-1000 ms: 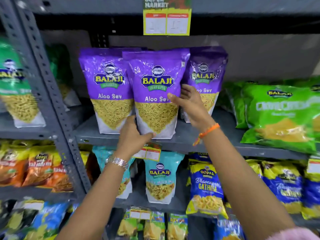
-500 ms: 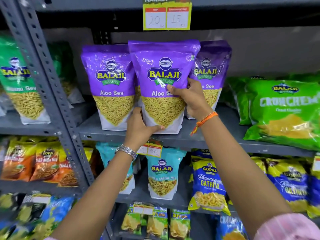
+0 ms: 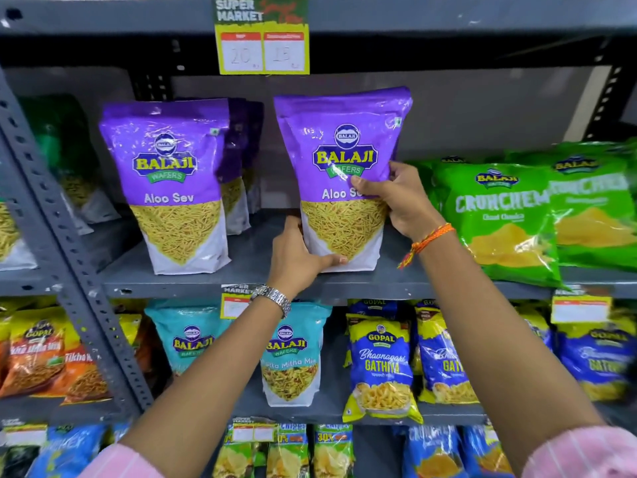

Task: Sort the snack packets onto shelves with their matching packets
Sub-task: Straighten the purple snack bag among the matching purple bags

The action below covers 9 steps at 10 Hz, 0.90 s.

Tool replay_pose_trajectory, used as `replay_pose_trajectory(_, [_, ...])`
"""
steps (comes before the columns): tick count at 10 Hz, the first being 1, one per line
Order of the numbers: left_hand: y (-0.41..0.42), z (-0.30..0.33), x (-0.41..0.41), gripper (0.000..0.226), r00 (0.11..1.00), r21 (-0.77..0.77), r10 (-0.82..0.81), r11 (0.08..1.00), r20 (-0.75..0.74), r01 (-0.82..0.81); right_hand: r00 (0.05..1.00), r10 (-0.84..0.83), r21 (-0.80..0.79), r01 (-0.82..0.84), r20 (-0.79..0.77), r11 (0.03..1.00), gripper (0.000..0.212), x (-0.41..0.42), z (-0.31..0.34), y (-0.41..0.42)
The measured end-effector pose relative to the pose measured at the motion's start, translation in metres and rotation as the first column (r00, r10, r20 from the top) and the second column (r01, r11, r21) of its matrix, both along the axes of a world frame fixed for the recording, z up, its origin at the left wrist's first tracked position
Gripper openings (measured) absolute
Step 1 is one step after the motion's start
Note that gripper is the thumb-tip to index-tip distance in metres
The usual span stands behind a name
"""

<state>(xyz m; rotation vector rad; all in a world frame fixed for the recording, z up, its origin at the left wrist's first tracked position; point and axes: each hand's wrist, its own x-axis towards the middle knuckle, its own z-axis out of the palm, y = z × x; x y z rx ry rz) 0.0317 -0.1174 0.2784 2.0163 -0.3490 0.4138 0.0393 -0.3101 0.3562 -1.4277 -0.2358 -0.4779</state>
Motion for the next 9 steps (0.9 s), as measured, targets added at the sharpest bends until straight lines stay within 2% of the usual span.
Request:
replay_pose_trajectory(3, [-0.019, -0.005, 0.004, 0.094, 0.999, 0.022, -0.024, 0.999, -0.024, 0.025, 1.000, -0.010, 0.008, 0.010, -0.029, 1.000, 0.031, 0.001, -0.011, -0.025])
replay_pose_trajectory(5, [-0.019, -0.007, 0.010, 0.095, 0.999, 0.034, -0.034, 0.999, -0.024, 0.035, 0.999, -0.007, 0.012, 0.008, -0.045, 1.000, 0.042, 0.003, -0.014, -0.026])
replay_pose_trajectory(8, [-0.018, -0.012, 0.010, 0.092, 0.999, 0.038, -0.039, 0.998, -0.028, 0.040, 0.999, 0.002, 0.010, -0.002, -0.032, 1.000, 0.036, 0.001, -0.014, -0.026])
replay_pose_trajectory(9, [-0.016, -0.011, 0.006, 0.099, 0.999, 0.035, -0.047, 0.998, -0.012, 0.047, 0.999, -0.021, 0.028, 0.022, -0.039, 0.999, 0.051, -0.001, -0.011, -0.027])
